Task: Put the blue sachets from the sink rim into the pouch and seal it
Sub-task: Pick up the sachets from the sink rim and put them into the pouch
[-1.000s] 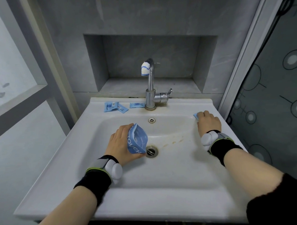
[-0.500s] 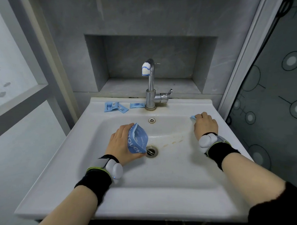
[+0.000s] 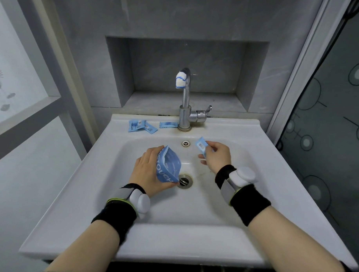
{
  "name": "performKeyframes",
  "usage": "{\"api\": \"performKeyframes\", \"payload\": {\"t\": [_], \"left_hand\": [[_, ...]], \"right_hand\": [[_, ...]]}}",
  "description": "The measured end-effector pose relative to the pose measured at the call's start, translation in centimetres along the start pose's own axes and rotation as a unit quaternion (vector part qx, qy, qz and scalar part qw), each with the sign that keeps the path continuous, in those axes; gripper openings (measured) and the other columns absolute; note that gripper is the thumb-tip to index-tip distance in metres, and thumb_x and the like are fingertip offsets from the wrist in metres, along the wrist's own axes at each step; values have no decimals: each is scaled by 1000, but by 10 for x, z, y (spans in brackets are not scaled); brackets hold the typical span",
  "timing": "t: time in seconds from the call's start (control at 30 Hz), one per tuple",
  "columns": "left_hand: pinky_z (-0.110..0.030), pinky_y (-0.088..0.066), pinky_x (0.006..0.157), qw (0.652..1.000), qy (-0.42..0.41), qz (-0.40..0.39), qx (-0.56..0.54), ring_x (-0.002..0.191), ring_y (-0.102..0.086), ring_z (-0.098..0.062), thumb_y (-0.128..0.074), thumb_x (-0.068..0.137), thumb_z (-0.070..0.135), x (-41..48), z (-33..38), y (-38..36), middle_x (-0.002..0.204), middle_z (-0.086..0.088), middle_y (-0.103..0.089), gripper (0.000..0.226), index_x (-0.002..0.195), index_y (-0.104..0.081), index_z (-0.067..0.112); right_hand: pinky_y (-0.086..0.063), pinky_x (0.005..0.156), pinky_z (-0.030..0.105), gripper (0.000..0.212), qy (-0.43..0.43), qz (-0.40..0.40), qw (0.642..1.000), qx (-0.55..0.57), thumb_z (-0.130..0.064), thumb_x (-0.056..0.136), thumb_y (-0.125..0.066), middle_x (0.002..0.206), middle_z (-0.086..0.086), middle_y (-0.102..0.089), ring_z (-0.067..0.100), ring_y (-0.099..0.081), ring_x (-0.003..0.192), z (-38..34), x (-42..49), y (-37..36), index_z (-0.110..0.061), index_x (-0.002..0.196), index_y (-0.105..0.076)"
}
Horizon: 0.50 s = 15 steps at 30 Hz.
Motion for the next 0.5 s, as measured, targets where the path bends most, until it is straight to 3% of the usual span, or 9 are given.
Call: {"api": "performKeyframes", "payload": {"t": [0.07, 0.17, 0.43, 0.5], "left_hand": [[-34, -37, 101, 1000, 2, -3, -1, 119, -46, -19, -83, 50, 59, 0, 1, -1, 131, 2, -45, 108, 139, -35, 20], [-34, -37, 101, 1000, -2, 3, 3, 119, -46, -18, -84, 50, 59, 1, 1, -1, 130, 2, -46, 108, 139, -36, 20], [-35, -38, 99, 1000, -2, 3, 5, 118, -46, -18, -82, 50, 61, 2, -3, -4, 130, 2, -46, 108, 139, -35, 20], [-36, -39, 100, 1000, 2, 5, 1, 117, -47, -19, -83, 50, 60, 2, -3, -3, 129, 2, -46, 108, 139, -35, 21]], "right_hand": [[-58, 58, 23, 28, -3, -28, 999, 35, -13, 98, -44, 106, 4, -61, 13, -70, 71, 0, -11, -14, -10, 123, -58], [-54, 55, 19, 25, 33, -27, 999, 15, -13, 98, -43, 106, 5, -63, 11, -68, 70, 3, -23, -21, -13, 118, -60], [-52, 59, 18, 30, 39, -50, 998, -17, -7, 94, -44, 114, 9, -64, 10, -65, 73, 3, -27, -23, -13, 119, -60], [-56, 64, 23, 29, 63, -35, 997, -24, -7, 93, -45, 117, 10, -61, 10, -65, 74, -2, -29, -21, -15, 117, -60]]}}
Point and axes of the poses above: each hand's wrist, its own x-axis towards the middle knuckle, its own y-axis out of the back of the hand, z = x × y, the point moved 5 cm from there along x, towards the middle knuckle
